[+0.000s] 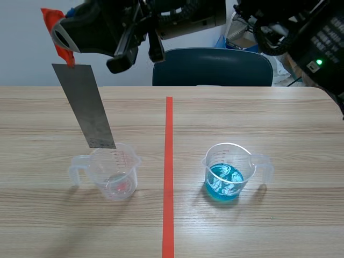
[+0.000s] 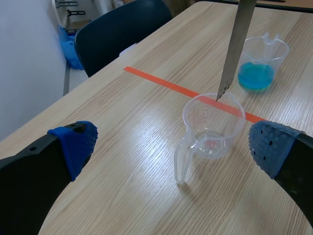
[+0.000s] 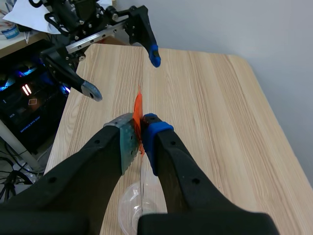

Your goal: Do the redox reaction experiment

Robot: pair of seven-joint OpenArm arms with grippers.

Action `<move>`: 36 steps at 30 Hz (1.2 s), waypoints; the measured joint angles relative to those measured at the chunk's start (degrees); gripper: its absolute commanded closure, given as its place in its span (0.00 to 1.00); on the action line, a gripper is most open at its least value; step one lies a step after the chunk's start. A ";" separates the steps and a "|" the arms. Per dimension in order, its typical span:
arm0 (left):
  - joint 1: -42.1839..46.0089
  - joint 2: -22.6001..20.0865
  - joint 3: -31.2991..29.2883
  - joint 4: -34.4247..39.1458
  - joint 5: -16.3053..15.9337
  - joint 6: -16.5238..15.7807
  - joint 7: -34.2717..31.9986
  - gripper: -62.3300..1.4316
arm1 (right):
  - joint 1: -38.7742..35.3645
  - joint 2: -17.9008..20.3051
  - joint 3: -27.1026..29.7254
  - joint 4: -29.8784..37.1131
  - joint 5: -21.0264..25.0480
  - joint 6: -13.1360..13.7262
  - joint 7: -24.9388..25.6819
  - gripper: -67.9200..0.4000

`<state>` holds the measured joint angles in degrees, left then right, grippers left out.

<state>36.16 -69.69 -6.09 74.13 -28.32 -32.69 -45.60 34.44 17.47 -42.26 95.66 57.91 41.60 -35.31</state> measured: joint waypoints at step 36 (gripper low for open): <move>0.00 0.17 0.00 0.00 0.02 0.02 0.00 0.00 | -1.14 -5.57 -6.34 -22.32 -17.99 0.44 17.07 0.98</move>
<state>36.16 -69.52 -6.09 74.13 -28.29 -32.67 -45.60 33.30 11.90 -48.60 73.34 39.92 42.04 -18.24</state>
